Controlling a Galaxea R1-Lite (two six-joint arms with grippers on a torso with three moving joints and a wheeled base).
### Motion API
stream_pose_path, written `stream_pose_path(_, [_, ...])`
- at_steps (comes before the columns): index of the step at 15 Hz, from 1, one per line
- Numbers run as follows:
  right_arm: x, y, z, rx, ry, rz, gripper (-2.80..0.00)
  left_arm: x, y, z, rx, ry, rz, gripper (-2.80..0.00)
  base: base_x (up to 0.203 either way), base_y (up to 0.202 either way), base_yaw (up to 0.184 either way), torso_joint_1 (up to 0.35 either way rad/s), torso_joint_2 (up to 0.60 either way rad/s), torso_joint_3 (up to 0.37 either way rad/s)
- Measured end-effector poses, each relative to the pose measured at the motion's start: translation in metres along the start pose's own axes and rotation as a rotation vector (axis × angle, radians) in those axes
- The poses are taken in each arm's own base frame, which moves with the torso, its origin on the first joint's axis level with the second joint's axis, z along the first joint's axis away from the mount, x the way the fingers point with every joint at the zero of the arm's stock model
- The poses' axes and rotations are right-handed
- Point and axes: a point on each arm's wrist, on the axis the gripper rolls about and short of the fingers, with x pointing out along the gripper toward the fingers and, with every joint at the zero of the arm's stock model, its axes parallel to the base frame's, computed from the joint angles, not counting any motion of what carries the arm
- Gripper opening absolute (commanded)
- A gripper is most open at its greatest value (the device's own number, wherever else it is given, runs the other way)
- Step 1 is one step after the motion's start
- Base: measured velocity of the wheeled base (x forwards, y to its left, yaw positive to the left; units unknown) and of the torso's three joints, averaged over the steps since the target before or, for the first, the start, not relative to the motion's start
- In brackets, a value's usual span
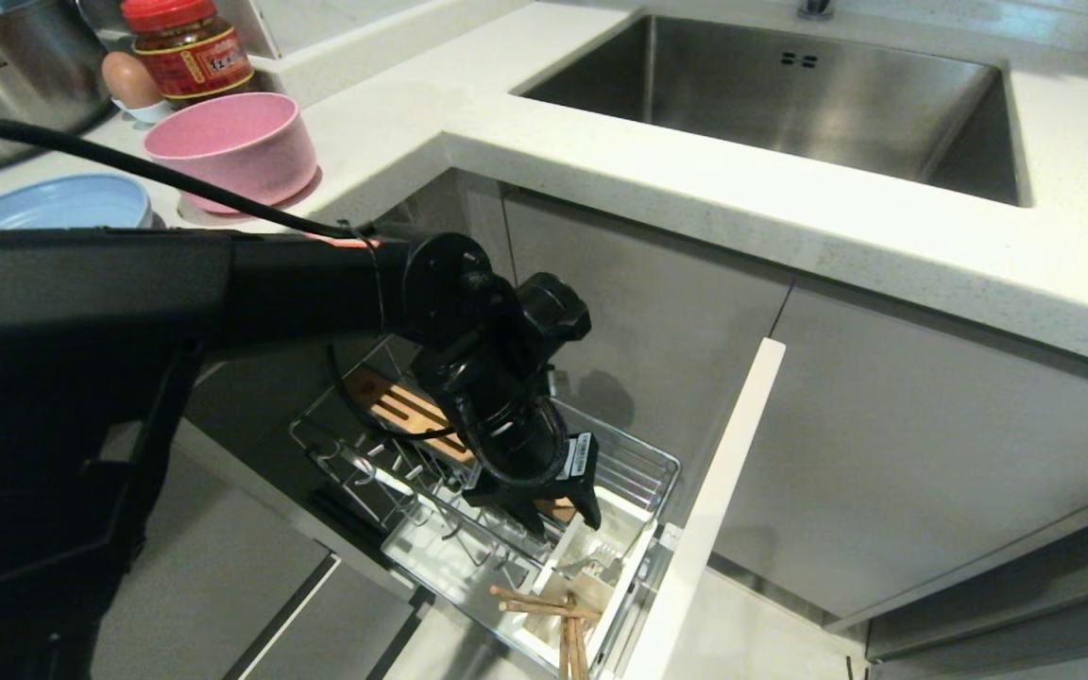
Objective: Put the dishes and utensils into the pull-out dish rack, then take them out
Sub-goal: Pick up the bowl and place it in the cupboard
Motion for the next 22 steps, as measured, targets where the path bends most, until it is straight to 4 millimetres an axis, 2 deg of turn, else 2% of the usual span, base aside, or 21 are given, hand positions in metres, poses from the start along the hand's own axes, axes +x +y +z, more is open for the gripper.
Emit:
stream_pose_path(6, [0.0,0.0,0.0,0.0,0.0,0.0,-2.8,-0.054,0.001,-0.017,0.011,-0.128,-0.02,-2.8,0.0,0.0,0.0,0.0,0.0,0.0])
stream_pose_path(10, [0.0,0.0,0.0,0.0,0.0,0.0,-2.8,-0.109,0.008,-0.037,0.009,-0.279,-0.028,-2.8,0.0,0.0,0.0,0.0,0.0,0.0])
stream_pose_path(17, [0.0,0.0,0.0,0.0,0.0,0.0,-2.8,-0.204,0.028,-0.084,-0.079,-0.669,-0.04,-2.8,0.0,0.0,0.0,0.0,0.0,0.0])
stream_pose_path(22, [0.0,0.0,0.0,0.0,0.0,0.0,-2.8,-0.257,0.048,-0.114,-0.125,-0.934,-0.092,-2.8,0.0,0.0,0.0,0.0,0.0,0.0])
